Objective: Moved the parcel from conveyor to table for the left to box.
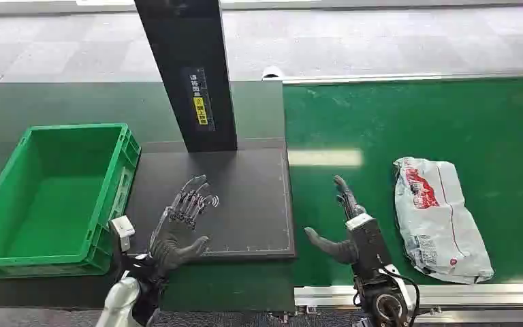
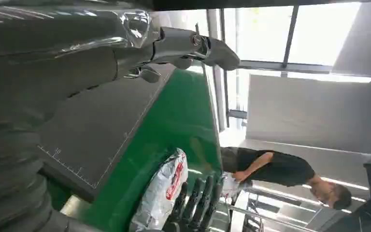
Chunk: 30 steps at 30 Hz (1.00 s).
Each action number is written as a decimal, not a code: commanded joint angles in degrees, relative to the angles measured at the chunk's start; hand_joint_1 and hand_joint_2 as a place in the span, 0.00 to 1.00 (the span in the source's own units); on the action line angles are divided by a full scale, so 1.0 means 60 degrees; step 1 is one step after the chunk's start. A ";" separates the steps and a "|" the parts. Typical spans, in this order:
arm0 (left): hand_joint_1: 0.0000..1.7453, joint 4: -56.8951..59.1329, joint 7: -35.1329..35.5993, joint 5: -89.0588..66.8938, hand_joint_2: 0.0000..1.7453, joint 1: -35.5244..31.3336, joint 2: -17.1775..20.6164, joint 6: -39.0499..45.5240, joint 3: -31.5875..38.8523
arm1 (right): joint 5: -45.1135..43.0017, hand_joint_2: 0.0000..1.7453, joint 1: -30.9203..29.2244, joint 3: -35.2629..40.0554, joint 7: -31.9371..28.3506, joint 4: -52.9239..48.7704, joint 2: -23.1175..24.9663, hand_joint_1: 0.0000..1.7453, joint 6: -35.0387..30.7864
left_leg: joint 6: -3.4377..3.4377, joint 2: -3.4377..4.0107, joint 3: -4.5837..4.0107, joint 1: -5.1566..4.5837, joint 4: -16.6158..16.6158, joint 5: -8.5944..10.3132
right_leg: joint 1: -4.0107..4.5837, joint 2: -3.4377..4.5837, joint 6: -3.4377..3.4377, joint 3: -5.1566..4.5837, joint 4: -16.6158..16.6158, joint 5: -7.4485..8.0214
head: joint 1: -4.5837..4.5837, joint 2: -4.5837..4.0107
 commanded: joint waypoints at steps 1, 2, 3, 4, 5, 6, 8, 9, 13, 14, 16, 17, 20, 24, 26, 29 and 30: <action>0.00 0.0646 -0.0120 0.0162 1.00 -0.0424 0.0371 -0.0008 -0.0249 | 0.1421 1.00 -0.1444 -0.0610 0.0106 0.1765 -0.0663 0.00 -0.0769 | 0.0011 0.0003 0.0009 -0.0001 -0.0007 0.0005 | 0.0001 -0.0001 -0.0004 0.0011 -0.0011 0.0008 | 0.0000 0.0000; 0.00 0.0646 -0.0120 0.0162 1.00 -0.0417 0.0368 -0.0006 -0.0251 | 0.1401 1.00 -0.1490 -0.0643 0.0114 0.1781 -0.0688 0.00 -0.0757 | 0.0015 0.0006 0.0012 -0.0001 -0.0010 0.0007 | 0.0003 0.0001 -0.0006 0.0015 -0.0017 0.0011 | 0.0000 0.0000; 0.00 0.0624 -0.0114 0.0158 1.00 -0.0392 0.0390 -0.0034 -0.0300 | 0.1708 1.00 -0.1674 -0.0567 0.0071 0.2027 -0.0816 0.00 -0.0929 | 0.0012 0.0012 0.0013 -0.0003 -0.0008 0.0005 | 0.0000 0.0006 -0.0004 0.0012 -0.0012 0.0010 | 0.0000 0.0000; 0.00 0.0684 -0.0111 0.0155 1.00 -0.0393 0.0407 -0.0038 -0.0344 | 0.1925 1.00 -0.1897 -0.0513 0.0031 0.2253 -0.0988 0.00 -0.1006 | 0.0010 0.0010 0.0014 -0.0004 -0.0007 0.0004 | -0.0002 0.0005 -0.0002 0.0014 -0.0009 0.0007 | 0.0000 0.0000; 0.00 0.0708 -0.0116 0.0157 1.00 -0.0394 0.0407 -0.0036 -0.0351 | 0.1902 1.00 -0.1978 -0.0559 0.0046 0.2310 -0.1033 0.00 -0.0980 | 0.0008 0.0006 0.0009 -0.0002 -0.0004 0.0003 | 0.0000 0.0002 -0.0002 0.0010 -0.0007 0.0006 | 0.0004 0.0000; 0.00 0.0776 -0.0139 0.0166 1.00 -0.0413 0.0414 -0.0021 -0.0366 | 0.2302 1.00 -0.2103 -0.0448 -0.0004 0.2444 -0.1147 0.00 -0.1226 | 0.0014 0.0011 0.0014 -0.0005 -0.0008 0.0006 | -0.0002 0.0005 -0.0003 0.0015 -0.0013 0.0011 | 0.0000 0.0000; 0.00 0.0854 -0.0145 0.0100 1.00 -0.0461 0.0459 0.0051 -0.0421 | 0.2990 1.00 -0.2404 -0.0236 -0.0053 0.2593 -0.1401 0.00 -0.1544 | 0.0017 0.0014 0.0018 -0.0005 -0.0010 0.0005 | -0.0002 0.0009 -0.0003 0.0018 -0.0016 0.0012 | 0.0000 0.0000; 0.00 0.0892 -0.0162 -0.0002 1.00 -0.0499 0.0491 0.0130 -0.0475 | 0.3002 1.00 -0.2579 -0.0270 -0.0059 0.2797 -0.1461 0.00 -0.1483 | 0.0014 0.0013 0.0020 -0.0004 -0.0010 0.0003 | -0.0001 0.0008 -0.0004 0.0019 -0.0014 0.0010 | 0.0000 0.0000; 0.00 0.0711 -0.0172 -0.0220 1.00 -0.0541 0.0575 0.0179 -0.0621 | 0.3374 1.00 -0.3260 -0.0129 0.0031 0.3613 -0.1981 0.00 -0.1508 | 0.0011 0.0011 0.0010 -0.0004 -0.0002 0.0003 | -0.0002 0.0007 -0.0002 0.0009 -0.0007 0.0010 | 0.0000 0.0000; 0.00 0.0672 -0.0165 -0.0216 1.00 -0.0528 0.0580 0.0151 -0.0640 | 0.3464 1.00 -0.3340 -0.0098 0.0054 0.3719 -0.2067 0.00 -0.1577 | 0.0015 0.0015 0.0017 -0.0004 -0.0006 0.0003 | -0.0001 0.0010 -0.0004 0.0016 -0.0012 0.0012 | 0.0000 0.0000; 0.00 0.0606 -0.0097 -0.0177 1.00 -0.0514 0.0617 0.0102 -0.0706 | 0.3794 1.00 -0.3608 0.0008 0.0161 0.4143 -0.2335 0.00 -0.1785 | 0.0026 0.0010 0.0014 -0.0007 -0.0006 0.0009 | -0.0002 0.0001 -0.0005 0.0017 -0.0018 0.0017 | 0.0000 0.0000; 0.00 0.0605 -0.0084 -0.0165 1.00 -0.0517 0.0628 0.0105 -0.0714 | 0.3843 1.00 -0.3679 0.0001 0.0185 0.4278 -0.2425 0.00 -0.1829 | 0.0017 0.0004 0.0009 -0.0007 -0.0002 0.0005 | -0.0004 0.0005 -0.0003 0.0011 -0.0009 0.0012 | 0.0000 0.0000; 0.00 0.0633 -0.0039 -0.0140 1.00 -0.0536 0.0656 0.0094 -0.0763 | 0.4145 1.00 -0.3939 0.0107 0.0385 0.4883 -0.2635 0.00 -0.1954 | 0.0017 0.0008 0.0011 -0.0006 -0.0002 0.0003 | -0.0002 0.0006 -0.0004 0.0013 -0.0010 0.0011 | -0.0004 0.0000; 0.00 0.0681 0.0023 -0.0270 1.00 -0.0580 0.0709 0.0093 -0.0937 | 0.4686 1.00 -0.4157 0.0279 0.0910 0.5645 -0.2821 0.00 -0.2098 | 0.0017 -0.0002 0.0016 -0.0004 -0.0002 0.0002 | -0.0001 0.0003 -0.0005 0.0021 -0.0013 0.0011 | 0.0000 0.0000; 0.00 0.0761 0.0061 -0.0335 1.00 -0.0580 0.0717 0.0091 -0.1024 | 0.5152 1.00 -0.4274 0.0385 0.1669 0.6252 -0.2931 0.00 -0.2057 | 0.0008 -0.0008 0.0010 -0.0002 0.0003 0.0000 | -0.0001 -0.0005 -0.0002 0.0016 -0.0005 0.0005 | 0.0000 0.0000; 0.00 0.0828 0.0087 -0.0394 1.00 -0.0568 0.0742 0.0095 -0.1088 | 0.5342 1.00 -0.4398 0.0412 0.2044 0.6753 -0.3068 0.00 -0.1876 | 0.0008 -0.0013 0.0013 -0.0002 -0.0001 0.0001 | -0.0001 -0.0005 -0.0003 0.0019 -0.0009 0.0006 | -0.0004 0.0000; 0.00 0.0832 0.0088 -0.0395 1.00 -0.0562 0.0745 0.0094 -0.1088 | 0.5340 1.00 -0.4387 0.0407 0.2042 0.6769 -0.3086 0.00 -0.1870 | 0.0014 -0.0004 0.0020 -0.0004 -0.0006 0.0001 | -0.0001 0.0000 -0.0006 0.0024 -0.0015 0.0009 | 0.0000 0.0000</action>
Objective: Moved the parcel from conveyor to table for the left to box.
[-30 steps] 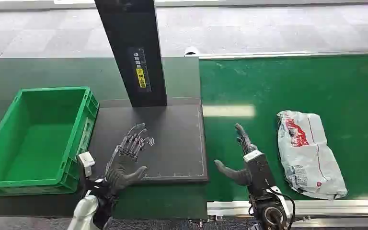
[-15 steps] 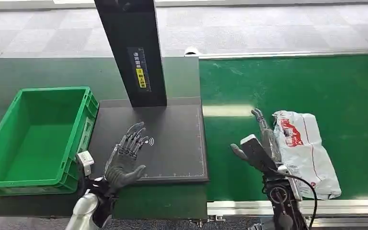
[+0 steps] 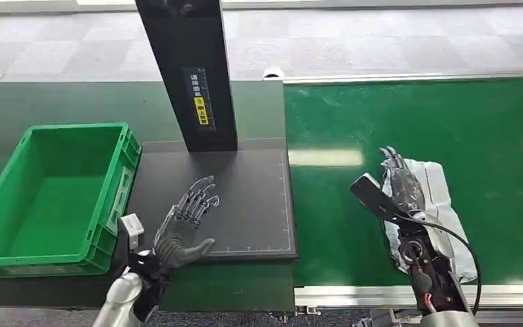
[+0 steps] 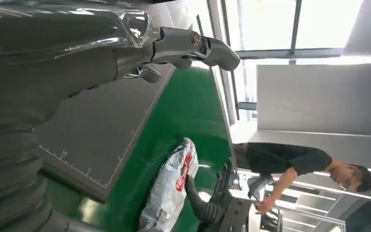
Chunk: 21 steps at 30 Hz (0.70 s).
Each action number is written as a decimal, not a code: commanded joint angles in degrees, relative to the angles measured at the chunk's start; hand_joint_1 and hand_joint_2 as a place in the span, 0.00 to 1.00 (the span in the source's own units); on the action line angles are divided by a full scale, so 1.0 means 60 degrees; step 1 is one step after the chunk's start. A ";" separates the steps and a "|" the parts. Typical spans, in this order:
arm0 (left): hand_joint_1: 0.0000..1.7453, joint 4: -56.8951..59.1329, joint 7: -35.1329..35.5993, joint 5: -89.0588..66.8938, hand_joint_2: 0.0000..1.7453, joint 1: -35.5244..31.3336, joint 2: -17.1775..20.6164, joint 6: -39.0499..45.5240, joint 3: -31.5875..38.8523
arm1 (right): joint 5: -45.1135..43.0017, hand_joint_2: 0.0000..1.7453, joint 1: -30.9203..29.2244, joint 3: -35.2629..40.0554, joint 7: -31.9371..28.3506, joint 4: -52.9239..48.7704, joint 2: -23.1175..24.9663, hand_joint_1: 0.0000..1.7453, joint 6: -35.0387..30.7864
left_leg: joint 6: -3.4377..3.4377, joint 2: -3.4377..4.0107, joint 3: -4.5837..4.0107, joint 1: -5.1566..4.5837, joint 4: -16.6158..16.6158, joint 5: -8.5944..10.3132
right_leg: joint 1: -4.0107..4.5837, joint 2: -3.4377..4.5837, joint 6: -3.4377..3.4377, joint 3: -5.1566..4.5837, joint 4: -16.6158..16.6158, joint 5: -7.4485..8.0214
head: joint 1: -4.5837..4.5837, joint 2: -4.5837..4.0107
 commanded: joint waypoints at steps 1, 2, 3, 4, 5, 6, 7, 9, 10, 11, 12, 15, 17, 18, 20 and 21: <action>0.00 0.0638 0.0173 -0.0238 1.00 -0.0277 0.0348 -0.0033 -0.0569 | 0.0704 1.00 -0.0981 0.0624 0.1335 0.2790 -0.0623 0.00 0.0230 | 0.0017 0.0011 0.0026 -0.0005 -0.0014 0.0000 | 0.0000 0.0003 -0.0010 0.0025 -0.0017 0.0004 | 0.0004 0.0000; 0.00 0.0692 0.0236 -0.0287 1.00 -0.0314 0.0359 -0.0114 -0.0633 | 0.0862 1.00 -0.1061 0.0697 0.1708 0.3091 -0.0738 0.00 0.0406 | 0.0008 0.0004 0.0014 -0.0005 -0.0006 -0.0001 | -0.0003 0.0001 -0.0004 0.0013 -0.0005 -0.0001 | 0.0004 0.0000; 0.00 0.0694 0.0236 -0.0288 1.00 -0.0318 0.0349 -0.0111 -0.0636 | 0.0848 1.00 -0.1045 0.0681 0.1674 0.3100 -0.0776 0.00 0.0405 | 0.0013 0.0005 0.0015 -0.0006 -0.0008 0.0001 | -0.0002 -0.0001 -0.0007 0.0016 -0.0009 0.0002 | 0.0004 0.0000; 0.00 0.0784 0.0261 -0.0421 1.00 -0.0384 0.0360 -0.0121 -0.0736 | 0.1074 1.00 -0.1183 0.0830 0.2169 0.3609 -0.0932 0.00 0.0808 | 0.0010 0.0008 0.0012 -0.0005 -0.0006 -0.0001 | -0.0002 0.0003 -0.0006 0.0011 -0.0006 0.0001 | 0.0000 0.0000; 0.00 0.0808 0.0257 -0.0439 1.00 -0.0401 0.0350 -0.0118 -0.0750 | 0.1126 1.00 -0.1211 0.0875 0.2297 0.3770 -0.1026 0.00 0.0943 | 0.0015 0.0005 0.0016 -0.0007 -0.0009 0.0001 | -0.0003 -0.0002 -0.0008 0.0018 -0.0010 0.0002 | 0.0000 0.0000; 0.00 0.0809 0.0257 -0.0439 1.00 -0.0406 0.0344 -0.0116 -0.0751 | 0.1111 1.00 -0.1190 0.0854 0.2276 0.3780 -0.1066 0.00 0.0926 | 0.0012 0.0000 0.0012 -0.0004 -0.0006 0.0001 | 0.0000 -0.0007 -0.0007 0.0014 -0.0008 0.0001 | 0.0004 0.0000; 0.00 0.0856 0.0263 -0.0458 1.00 -0.0426 0.0338 -0.0109 -0.0765 | 0.1170 1.00 -0.1239 0.0912 0.2372 0.3973 -0.1107 0.00 0.1086 | 0.0011 -0.0011 0.0010 -0.0003 -0.0005 0.0003 | -0.0001 -0.0016 -0.0005 0.0015 -0.0008 0.0000 | 0.0000 0.0000; 0.00 0.0847 0.0271 -0.0483 1.00 -0.0406 0.0337 -0.0084 -0.0773 | 0.1294 1.00 -0.1351 0.1029 0.2570 0.4222 -0.1189 0.00 0.1312 | 0.0015 -0.0007 0.0013 -0.0003 -0.0007 0.0002 | 0.0000 -0.0013 -0.0007 0.0019 -0.0013 0.0002 | 0.0000 0.0000; 0.00 0.0847 0.0271 -0.0483 1.00 -0.0406 0.0337 -0.0084 -0.0773 | 0.1294 1.00 -0.1351 0.1029 0.2570 0.4222 -0.1189 0.00 0.1312 | 0.0014 0.0000 0.0009 -0.0008 -0.0005 0.0001 | -0.0005 -0.0006 -0.0006 0.0011 -0.0006 0.0001 | 0.0004 0.0000; 0.00 0.0850 0.0271 -0.0483 1.00 -0.0393 0.0341 -0.0083 -0.0772 | 0.1296 1.00 -0.1370 0.1029 0.2576 0.4225 -0.1191 0.00 0.1317 | 0.0008 0.0003 0.0003 -0.0006 -0.0003 0.0000 | -0.0005 -0.0001 -0.0004 0.0003 -0.0002 0.0001 | 0.0004 0.0000; 0.00 0.0850 0.0271 -0.0483 1.00 -0.0393 0.0341 -0.0083 -0.0772 | 0.1296 1.00 -0.1370 0.1029 0.2576 0.4225 -0.1191 0.00 0.1317 | 0.0008 0.0007 0.0005 -0.0006 -0.0002 -0.0001 | -0.0004 0.0001 -0.0005 0.0005 -0.0002 0.0000 | 0.0004 0.0000; 0.00 0.0803 0.0387 -0.0544 1.00 -0.0292 0.0384 -0.0057 -0.0774 | 0.1521 1.00 -0.1633 0.1249 0.3110 0.4664 -0.1172 0.00 0.1788 | 0.0008 0.0012 0.0008 -0.0005 -0.0002 -0.0003 | -0.0003 0.0006 -0.0006 0.0004 -0.0002 0.0001 | 0.0004 0.0000; 0.00 0.0794 0.0390 -0.0577 1.00 -0.0176 0.0397 -0.0011 -0.0751 | 0.1629 1.00 -0.1760 0.1339 0.3404 0.4896 -0.1122 0.00 0.1889 | 0.0009 0.0020 0.0014 -0.0005 -0.0006 -0.0003 | -0.0003 0.0014 -0.0008 0.0007 -0.0006 0.0003 | 0.0004 0.0000; 0.00 0.0794 0.0390 -0.0577 1.00 -0.0176 0.0397 -0.0011 -0.0751 | 0.1629 1.00 -0.1760 0.1339 0.3404 0.4896 -0.1122 0.00 0.1889 | 0.0014 0.0017 0.0021 -0.0006 -0.0011 -0.0002 | -0.0003 0.0009 -0.0011 0.0016 -0.0011 0.0003 | 0.0000 0.0000; 0.00 0.0695 0.0372 -0.0581 1.00 -0.0069 0.0357 0.0069 -0.0665 | 0.1714 1.00 -0.1819 0.1361 0.3879 0.4995 -0.1083 0.00 0.1694 | 0.0009 0.0004 0.0012 -0.0004 -0.0005 0.0000 | -0.0002 0.0000 -0.0005 0.0011 -0.0007 0.0001 | 0.0004 0.0000; 0.00 0.0624 0.0368 -0.0591 1.00 -0.0022 0.0347 0.0067 -0.0641 | 0.1879 1.00 -0.1842 0.1468 0.4333 0.5027 -0.1101 0.00 0.1519 | 0.0015 0.0006 0.0020 -0.0006 -0.0011 0.0001 | -0.0003 -0.0003 -0.0008 0.0019 -0.0014 0.0002 | 0.0004 0.0000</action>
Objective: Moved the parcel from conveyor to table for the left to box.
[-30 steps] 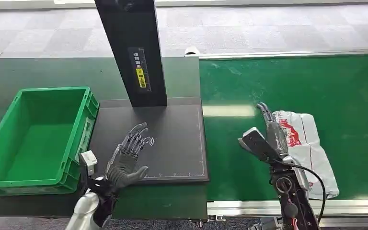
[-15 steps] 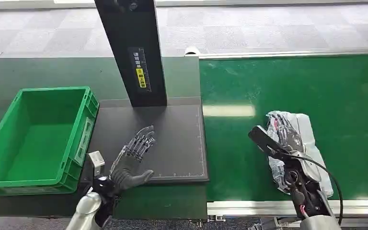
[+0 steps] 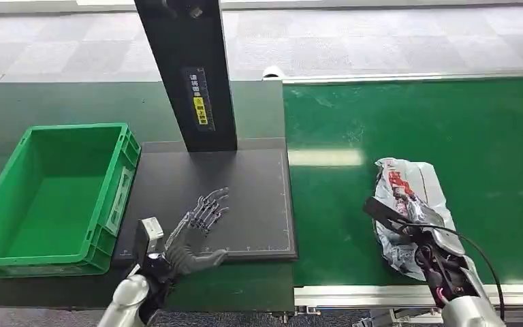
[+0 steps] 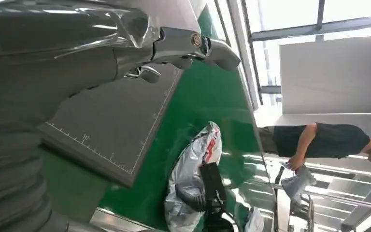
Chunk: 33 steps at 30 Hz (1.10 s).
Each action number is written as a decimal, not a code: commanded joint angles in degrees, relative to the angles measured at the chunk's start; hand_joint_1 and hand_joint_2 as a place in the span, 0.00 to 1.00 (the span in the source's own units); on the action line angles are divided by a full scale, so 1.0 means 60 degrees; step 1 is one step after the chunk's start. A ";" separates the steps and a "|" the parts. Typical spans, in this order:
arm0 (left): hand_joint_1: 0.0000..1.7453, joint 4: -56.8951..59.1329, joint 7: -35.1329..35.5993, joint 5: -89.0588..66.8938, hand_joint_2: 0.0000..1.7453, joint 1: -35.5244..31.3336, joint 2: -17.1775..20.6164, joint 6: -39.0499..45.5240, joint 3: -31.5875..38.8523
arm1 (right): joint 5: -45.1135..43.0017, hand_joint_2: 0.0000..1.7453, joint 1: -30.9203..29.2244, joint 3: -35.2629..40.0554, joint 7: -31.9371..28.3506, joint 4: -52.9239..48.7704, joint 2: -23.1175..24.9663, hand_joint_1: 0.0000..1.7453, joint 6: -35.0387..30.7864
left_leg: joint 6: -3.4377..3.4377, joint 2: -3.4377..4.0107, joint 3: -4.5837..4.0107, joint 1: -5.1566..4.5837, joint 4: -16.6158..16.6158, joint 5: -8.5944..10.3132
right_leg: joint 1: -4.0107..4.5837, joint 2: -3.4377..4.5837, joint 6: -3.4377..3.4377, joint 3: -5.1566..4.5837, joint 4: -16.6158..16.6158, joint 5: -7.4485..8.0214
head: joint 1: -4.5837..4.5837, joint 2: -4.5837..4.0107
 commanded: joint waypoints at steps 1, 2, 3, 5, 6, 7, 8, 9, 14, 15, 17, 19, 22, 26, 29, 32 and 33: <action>0.00 0.0224 0.0059 -0.0107 1.00 0.0113 0.0165 0.0121 -0.0125 | 0.0419 1.00 -0.0749 0.0657 0.1456 0.1562 0.0031 0.00 -0.0246 | 0.0013 0.0010 0.0019 -0.0005 -0.0010 -0.0001 | -0.0001 0.0001 -0.0007 0.0020 -0.0011 0.0002 | -0.0003 0.0000; 0.00 0.0199 0.0063 -0.0111 1.00 0.0132 0.0156 0.0125 -0.0118 | 0.0393 1.00 -0.0756 0.0609 0.1538 0.1573 0.0046 0.00 -0.0258 | 0.0012 0.0013 0.0017 -0.0004 -0.0007 -0.0003 | -0.0001 0.0004 -0.0006 0.0018 -0.0009 0.0001 | 0.0000 0.0000; 0.00 0.0163 0.0068 -0.0110 1.00 0.0157 0.0144 0.0134 -0.0102 | 0.0400 1.00 -0.0762 0.0592 0.1625 0.1581 0.0055 0.00 -0.0268 | 0.0011 0.0009 0.0014 -0.0004 -0.0006 -0.0002 | -0.0001 0.0001 -0.0005 0.0018 -0.0008 0.0000 | 0.0000 0.0000; 0.00 0.0163 0.0068 -0.0110 1.00 0.0157 0.0144 0.0134 -0.0102 | 0.0400 1.00 -0.0762 0.0592 0.1625 0.1581 0.0055 0.00 -0.0268 | 0.0014 0.0006 0.0015 -0.0005 -0.0008 -0.0001 | -0.0002 -0.0004 -0.0007 0.0020 -0.0011 0.0000 | 0.0000 0.0000; 0.00 0.0163 0.0068 -0.0110 1.00 0.0157 0.0144 0.0134 -0.0102 | 0.0400 1.00 -0.0762 0.0592 0.1625 0.1581 0.0055 0.00 -0.0268 | 0.0011 0.0005 0.0014 -0.0004 -0.0004 -0.0002 | -0.0001 -0.0006 -0.0006 0.0022 -0.0008 -0.0001 | 0.0000 0.0000; 0.00 0.0163 0.0068 -0.0110 1.00 0.0157 0.0144 0.0134 -0.0102 | 0.0400 1.00 -0.0762 0.0592 0.1625 0.1581 0.0055 0.00 -0.0268 | 0.0007 0.0005 0.0010 -0.0003 -0.0002 -0.0002 | -0.0001 -0.0005 -0.0005 0.0018 -0.0005 -0.0001 | 0.0000 0.0000; 0.00 0.0163 0.0068 -0.0110 1.00 0.0157 0.0144 0.0134 -0.0102 | 0.0400 1.00 -0.0762 0.0592 0.1625 0.1581 0.0055 0.00 -0.0268 | 0.0012 0.0008 0.0017 -0.0004 -0.0005 -0.0003 | -0.0001 -0.0004 -0.0009 0.0025 -0.0009 -0.0001 | 0.0000 0.0000; 0.00 0.0163 0.0068 -0.0110 1.00 0.0157 0.0144 0.0134 -0.0102 | 0.0400 1.00 -0.0762 0.0592 0.1625 0.1581 0.0055 0.00 -0.0268 | 0.0010 0.0007 0.0013 -0.0004 -0.0004 -0.0001 | -0.0002 -0.0004 -0.0009 0.0019 -0.0007 0.0000 | 0.0000 0.0000; 0.00 -0.0022 0.0150 -0.0110 1.00 0.0262 0.0131 0.0149 -0.0010 | 0.0441 1.00 -0.0759 0.0547 0.1692 0.1525 0.0088 1.00 -0.0241 | 0.0009 0.0006 0.0010 -0.0003 0.0000 -0.0001 | -0.0001 -0.0005 -0.0007 0.0016 -0.0006 0.0001 | 0.0000 0.0000; 0.00 -0.0093 0.0161 -0.0110 1.00 0.0325 0.0130 0.0162 0.0021 | 0.0427 1.00 -0.0782 0.0527 0.1658 0.1482 0.0126 1.00 -0.0221 | 0.0009 0.0006 0.0008 -0.0004 0.0000 0.0000 | -0.0002 -0.0005 -0.0005 0.0016 -0.0005 0.0001 | 0.0000 0.0000; 0.00 -0.0229 0.0223 -0.0102 1.00 0.0424 0.0132 0.0160 0.0087 | 0.0419 1.00 -0.0763 0.0482 0.1495 0.1345 0.0161 1.00 -0.0231 | 0.0010 0.0009 0.0014 -0.0004 -0.0001 -0.0002 | -0.0002 -0.0002 -0.0006 0.0022 -0.0006 0.0001 | 0.0000 0.0000; 0.00 -0.0332 0.0245 -0.0110 1.00 0.0521 0.0117 0.0165 0.0157 | 0.0426 1.00 -0.0747 0.0437 0.1211 0.1197 0.0200 1.00 -0.0448 | 0.0013 0.0013 0.0017 -0.0004 -0.0005 -0.0001 | -0.0002 0.0000 -0.0008 0.0024 -0.0010 0.0003 | 0.0000 0.0000; 0.00 -0.0475 0.0254 -0.0122 1.00 0.0623 0.0133 0.0130 0.0212 | 0.0264 1.00 -0.0789 0.0341 0.0553 0.0978 0.0207 1.00 -0.0899 | 0.0011 0.0022 0.0021 -0.0005 -0.0005 -0.0004 | -0.0002 0.0010 -0.0010 0.0024 -0.0008 0.0001 | 0.0000 0.0000; 0.00 -0.0527 0.0213 -0.0141 1.00 0.0653 0.0195 0.0104 0.0224 | -0.0288 1.00 -0.0658 0.0051 -0.0324 0.0494 0.0267 1.00 -0.1405 | 0.0007 0.0018 0.0013 -0.0006 -0.0002 -0.0003 | -0.0004 0.0012 -0.0008 0.0015 -0.0002 0.0002 | 0.0000 0.0000; 0.00 -0.0527 0.0198 -0.0135 1.00 0.0631 0.0205 0.0090 0.0224 | -0.0356 1.00 -0.0601 0.0014 -0.0420 0.0373 0.0279 1.00 -0.1503 | 0.0009 0.0019 0.0013 -0.0005 -0.0003 -0.0002 | -0.0003 0.0010 -0.0010 0.0011 -0.0002 0.0003 | 0.0000 0.0000; 0.00 -0.0477 0.0143 -0.0095 1.00 0.0582 0.0243 0.0105 0.0218 | -0.0767 1.00 -0.0335 -0.0144 -0.0857 -0.0237 0.0304 1.00 -0.1844 | 0.0010 0.0014 0.0014 -0.0005 -0.0005 -0.0002 | -0.0002 0.0006 -0.0008 0.0013 -0.0004 0.0002 | -0.0004 0.0000; 0.00 -0.0477 0.0143 -0.0095 1.00 0.0582 0.0243 0.0105 0.0218 | -0.0767 1.00 -0.0335 -0.0144 -0.0857 -0.0237 0.0304 1.00 -0.1844 | 0.0009 0.0012 0.0011 -0.0004 -0.0002 -0.0003 | -0.0002 0.0006 -0.0006 0.0012 -0.0003 0.0002 | 0.0000 0.0000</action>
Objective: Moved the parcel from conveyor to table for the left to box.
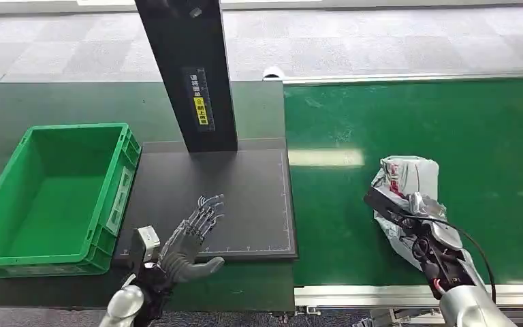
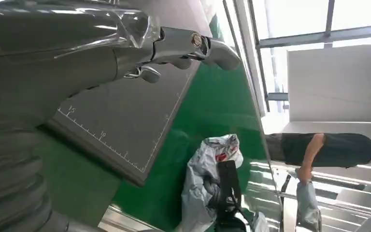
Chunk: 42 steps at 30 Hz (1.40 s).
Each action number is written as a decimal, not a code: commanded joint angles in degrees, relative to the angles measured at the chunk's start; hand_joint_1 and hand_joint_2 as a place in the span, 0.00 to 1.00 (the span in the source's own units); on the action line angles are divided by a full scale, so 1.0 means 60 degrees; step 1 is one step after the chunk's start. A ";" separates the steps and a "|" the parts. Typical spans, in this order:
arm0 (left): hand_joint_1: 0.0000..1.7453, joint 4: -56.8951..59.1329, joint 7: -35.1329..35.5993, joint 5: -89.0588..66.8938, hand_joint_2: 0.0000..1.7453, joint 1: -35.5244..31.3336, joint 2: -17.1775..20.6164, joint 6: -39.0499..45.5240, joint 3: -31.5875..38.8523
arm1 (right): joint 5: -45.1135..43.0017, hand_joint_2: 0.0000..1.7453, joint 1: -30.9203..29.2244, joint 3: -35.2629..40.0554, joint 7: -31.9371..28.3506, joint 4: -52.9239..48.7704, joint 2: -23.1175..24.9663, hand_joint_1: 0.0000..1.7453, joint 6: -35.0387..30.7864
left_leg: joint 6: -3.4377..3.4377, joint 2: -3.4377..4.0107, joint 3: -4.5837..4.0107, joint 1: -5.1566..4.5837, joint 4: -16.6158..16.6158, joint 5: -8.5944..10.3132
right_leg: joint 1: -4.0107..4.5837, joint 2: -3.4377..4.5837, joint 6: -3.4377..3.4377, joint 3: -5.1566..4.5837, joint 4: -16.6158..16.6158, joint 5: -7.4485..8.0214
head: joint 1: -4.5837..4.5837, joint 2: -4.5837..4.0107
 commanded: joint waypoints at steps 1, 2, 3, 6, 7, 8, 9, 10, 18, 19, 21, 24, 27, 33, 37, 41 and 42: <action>0.00 0.0146 -0.0082 0.0007 1.00 -0.0079 0.0210 -0.0054 0.0073 | -0.0593 1.00 0.0247 -0.0505 -0.0694 -0.1075 0.0228 1.00 -0.0598 | 0.0013 0.0024 0.0010 -0.0006 -0.0007 -0.0004 | -0.0002 0.0018 -0.0010 0.0002 -0.0006 0.0002 | 0.0004 0.0000; 0.00 0.0146 -0.0082 0.0007 1.00 -0.0079 0.0210 -0.0054 0.0073 | -0.0593 1.00 0.0247 -0.0505 -0.0694 -0.1075 0.0228 1.00 -0.0598 | 0.0012 0.0022 0.0007 -0.0006 -0.0006 -0.0004 | -0.0003 0.0016 -0.0008 0.0001 -0.0004 0.0002 | 0.0004 0.0000; 0.00 0.0185 -0.0111 0.0011 1.00 -0.0098 0.0214 -0.0038 0.0066 | -0.0668 1.00 0.0461 -0.0538 -0.0847 -0.1617 0.0225 1.00 -0.0866 | 0.0009 0.0019 0.0006 -0.0006 -0.0003 -0.0004 | -0.0003 0.0014 -0.0007 0.0000 -0.0001 0.0000 | 0.0004 0.0000; 0.00 0.0049 -0.0339 0.0081 1.00 -0.0050 0.0231 -0.0003 0.0115 | -0.0914 1.00 0.1013 -0.0737 -0.1549 -0.3066 0.0288 1.00 -0.1878 | 0.0011 0.0019 0.0006 -0.0005 -0.0006 -0.0003 | -0.0001 0.0012 -0.0011 0.0001 -0.0004 0.0001 | 0.0004 0.0000; 0.00 -0.0030 -0.0426 0.0157 1.00 -0.0033 0.0189 0.0065 0.0189 | -0.0994 1.00 0.1300 -0.0803 -0.1639 -0.3723 0.0271 1.00 -0.2003 | 0.0006 0.0016 0.0000 -0.0006 -0.0003 -0.0002 | -0.0003 0.0012 -0.0008 -0.0006 0.0001 0.0001 | 0.0004 0.0000; 0.00 -0.0059 -0.0489 0.0212 1.00 -0.0026 0.0158 0.0122 0.0250 | -0.1052 1.00 0.1443 -0.0861 -0.1755 -0.4055 0.0276 1.00 -0.2144 | 0.0008 0.0018 0.0001 -0.0004 -0.0006 -0.0004 | 0.0000 0.0012 -0.0013 -0.0004 -0.0002 0.0000 | 0.0000 0.0000; 0.00 -0.0125 -0.0524 0.0256 1.00 -0.0040 0.0135 0.0178 0.0305 | -0.1057 1.00 0.1652 -0.0888 -0.1798 -0.4501 0.0255 1.00 -0.2217 | 0.0007 0.0015 -0.0002 -0.0005 -0.0004 -0.0003 | -0.0002 0.0009 -0.0011 -0.0006 0.0000 -0.0001 | 0.0004 0.0000; 0.00 -0.0201 -0.0686 0.0341 1.00 -0.0045 0.0071 0.0371 0.0432 | -0.1103 1.00 0.1949 -0.1018 -0.2088 -0.5114 0.0304 1.00 -0.2509 | 0.0009 0.0015 0.0000 -0.0003 -0.0004 -0.0006 | 0.0001 0.0008 -0.0015 -0.0005 -0.0001 -0.0003 | 0.0000 0.0000; 0.00 -0.0420 -0.0925 0.0613 1.00 -0.0133 0.0016 0.0576 0.0600 | -0.0927 1.00 0.2814 -0.1147 -0.2558 -0.6955 0.0408 1.00 -0.3028 | 0.0011 0.0003 -0.0008 -0.0003 -0.0002 -0.0004 | 0.0001 -0.0002 -0.0010 -0.0009 0.0000 -0.0004 | 0.0000 0.0000; 0.00 -0.0420 -0.0925 0.0613 1.00 -0.0133 0.0016 0.0576 0.0600 | -0.0927 1.00 0.2814 -0.1147 -0.2558 -0.6955 0.0408 1.00 -0.3028 | 0.0011 0.0008 -0.0006 -0.0005 -0.0003 -0.0003 | -0.0001 0.0001 -0.0008 -0.0010 0.0000 -0.0002 | 0.0000 0.0000; 0.00 -0.0404 -0.1031 0.0690 1.00 -0.0146 -0.0005 0.0628 0.0619 | -0.0810 1.00 0.2841 -0.1156 -0.2913 -0.7024 0.0447 1.00 -0.3413 | 0.0013 0.0013 -0.0006 -0.0005 -0.0001 -0.0002 | -0.0001 0.0004 -0.0009 -0.0011 0.0000 0.0000 | 0.0000 0.0000; 0.00 -0.0308 -0.1162 0.0744 1.00 -0.0320 -0.0032 0.0731 0.0550 | -0.0485 1.00 0.3333 -0.0940 -0.3484 -0.8149 0.0539 1.00 -0.3943 | 0.0010 0.0005 -0.0009 -0.0003 -0.0003 0.0000 | 0.0001 -0.0004 -0.0010 -0.0011 -0.0001 -0.0001 | 0.0004 0.0000; 0.00 -0.0142 -0.1188 0.0748 1.00 -0.0549 -0.0033 0.0745 0.0412 | 0.0436 1.00 0.3487 -0.0317 -0.3747 -0.8911 0.0544 1.00 -0.4135 | 0.0005 0.0002 -0.0008 -0.0005 -0.0003 -0.0002 | -0.0002 -0.0004 -0.0011 -0.0013 0.0003 -0.0006 | 0.0004 0.0000; 0.00 -0.0123 -0.1205 0.0785 1.00 -0.0610 -0.0048 0.0748 0.0378 | 0.0963 1.00 0.3417 0.0334 -0.3955 -0.9156 0.0458 1.00 -0.4096 | 0.0006 0.0015 -0.0004 -0.0002 -0.0005 -0.0002 | 0.0000 0.0007 -0.0005 -0.0013 -0.0001 0.0000 | 0.0004 0.0000; 0.00 -0.0160 -0.1221 0.0807 1.00 -0.0562 -0.0034 0.0744 0.0379 | 0.1402 1.00 0.3143 0.0857 -0.4138 -0.8895 0.0292 1.00 -0.3987 | 0.0012 0.0010 0.0000 -0.0006 -0.0008 0.0000 | -0.0002 0.0003 -0.0006 -0.0007 -0.0004 0.0001 | 0.0000 0.0000; 0.00 -0.0167 -0.1263 0.0833 1.00 -0.0535 -0.0056 0.0708 0.0405 | 0.1897 1.00 0.2024 0.2155 -0.4118 -0.7816 0.0071 1.00 -0.3513 | 0.0014 0.0057 0.0007 -0.0009 -0.0006 -0.0007 | -0.0005 0.0045 -0.0009 -0.0012 -0.0001 0.0007 | 0.0004 0.0000; 0.00 -0.0161 -0.1264 0.0832 1.00 -0.0555 -0.0069 0.0694 0.0406 | 0.1975 1.00 0.1811 0.2342 -0.4113 -0.7617 0.0084 1.00 -0.3373 | 0.0009 0.0066 0.0003 -0.0006 -0.0001 -0.0007 | -0.0003 0.0054 -0.0008 -0.0017 0.0003 0.0010 | 0.0007 0.0000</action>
